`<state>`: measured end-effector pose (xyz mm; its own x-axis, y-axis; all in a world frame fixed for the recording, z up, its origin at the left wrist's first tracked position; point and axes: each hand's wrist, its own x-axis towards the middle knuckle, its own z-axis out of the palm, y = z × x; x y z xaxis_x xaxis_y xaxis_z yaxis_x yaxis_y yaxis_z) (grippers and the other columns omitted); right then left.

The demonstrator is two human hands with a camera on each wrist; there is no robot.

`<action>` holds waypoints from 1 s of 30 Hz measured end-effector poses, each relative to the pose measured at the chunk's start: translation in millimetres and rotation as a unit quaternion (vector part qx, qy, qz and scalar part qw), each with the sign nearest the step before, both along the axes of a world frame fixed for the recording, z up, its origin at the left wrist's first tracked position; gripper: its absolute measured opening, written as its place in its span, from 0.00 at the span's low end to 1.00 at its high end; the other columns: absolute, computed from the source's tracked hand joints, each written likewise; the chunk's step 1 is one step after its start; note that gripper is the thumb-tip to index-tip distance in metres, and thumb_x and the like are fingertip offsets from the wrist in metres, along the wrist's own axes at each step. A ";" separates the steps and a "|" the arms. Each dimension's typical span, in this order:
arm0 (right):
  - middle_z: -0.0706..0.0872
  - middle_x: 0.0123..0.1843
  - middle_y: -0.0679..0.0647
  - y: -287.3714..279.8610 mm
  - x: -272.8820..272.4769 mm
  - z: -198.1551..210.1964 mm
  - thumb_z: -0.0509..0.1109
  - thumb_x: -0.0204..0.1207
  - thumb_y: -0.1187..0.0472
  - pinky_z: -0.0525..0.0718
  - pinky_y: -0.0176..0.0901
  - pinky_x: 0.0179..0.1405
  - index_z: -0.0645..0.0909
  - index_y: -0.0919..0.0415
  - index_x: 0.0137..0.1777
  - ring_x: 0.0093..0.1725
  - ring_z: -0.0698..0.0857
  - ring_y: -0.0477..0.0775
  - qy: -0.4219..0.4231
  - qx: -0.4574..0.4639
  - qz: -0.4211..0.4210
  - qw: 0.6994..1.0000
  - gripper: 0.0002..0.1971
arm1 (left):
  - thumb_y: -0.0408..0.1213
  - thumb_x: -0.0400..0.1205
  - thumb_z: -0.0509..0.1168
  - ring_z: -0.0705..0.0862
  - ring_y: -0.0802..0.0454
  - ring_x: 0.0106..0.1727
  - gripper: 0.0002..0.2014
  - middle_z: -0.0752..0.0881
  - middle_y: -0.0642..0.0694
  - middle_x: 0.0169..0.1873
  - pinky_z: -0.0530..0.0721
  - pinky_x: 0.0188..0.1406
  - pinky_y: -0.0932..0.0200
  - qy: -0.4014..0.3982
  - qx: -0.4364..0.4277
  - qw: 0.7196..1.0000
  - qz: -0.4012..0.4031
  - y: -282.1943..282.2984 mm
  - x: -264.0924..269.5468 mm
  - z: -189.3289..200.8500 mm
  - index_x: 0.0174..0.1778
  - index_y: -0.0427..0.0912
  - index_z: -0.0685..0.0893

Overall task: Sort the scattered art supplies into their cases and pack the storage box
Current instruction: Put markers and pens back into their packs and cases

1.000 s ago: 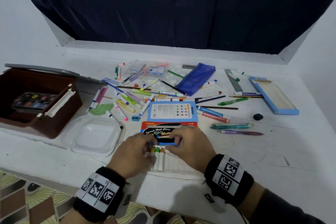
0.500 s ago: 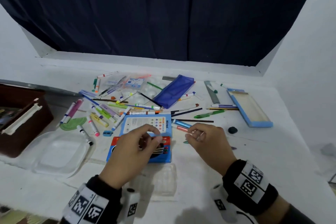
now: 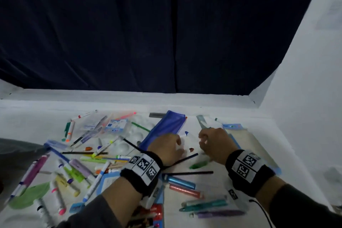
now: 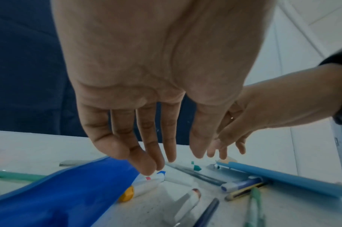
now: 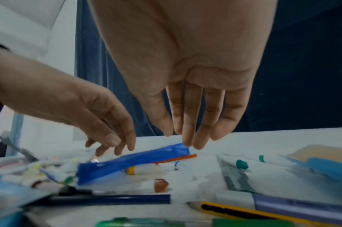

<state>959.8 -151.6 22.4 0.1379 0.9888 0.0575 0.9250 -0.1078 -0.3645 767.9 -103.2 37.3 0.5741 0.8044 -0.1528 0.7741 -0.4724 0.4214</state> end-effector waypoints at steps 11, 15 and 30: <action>0.84 0.64 0.59 71.7 -6.5 -21.1 0.65 0.83 0.60 0.78 0.45 0.60 0.80 0.62 0.61 0.64 0.82 0.58 -0.118 -0.140 0.037 0.982 0.10 | 0.52 0.88 0.57 0.81 0.40 0.65 0.21 0.82 0.39 0.65 0.78 0.57 0.51 0.179 0.060 0.975 -0.113 34.9 44.1 -25.8 0.65 0.38 0.79; 0.83 0.64 0.61 73.4 -11.9 -14.8 0.65 0.80 0.68 0.80 0.47 0.61 0.79 0.63 0.62 0.65 0.82 0.61 -0.130 -0.145 0.026 0.980 0.12 | 0.42 0.87 0.60 0.81 0.40 0.65 0.16 0.82 0.38 0.65 0.78 0.58 0.51 0.166 0.060 0.978 -0.109 34.0 42.0 -23.9 0.68 0.37 0.77; 0.80 0.35 0.49 -47.4 -40.6 47.4 0.74 0.72 0.73 0.76 0.26 0.34 0.81 0.48 0.62 0.31 0.78 0.44 0.172 0.060 0.025 0.983 0.23 | 0.34 0.80 0.74 0.87 0.47 0.38 0.25 0.85 0.47 0.38 0.86 0.44 0.54 -0.331 -0.035 0.942 0.026 -44.2 -58.7 32.1 0.67 0.63 0.76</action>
<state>919.2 -199.0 69.7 0.1207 0.9838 0.1327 0.7479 -0.0022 -0.6638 709.2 -147.4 69.4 0.5228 0.8349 0.1724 0.3509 -0.3950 0.8490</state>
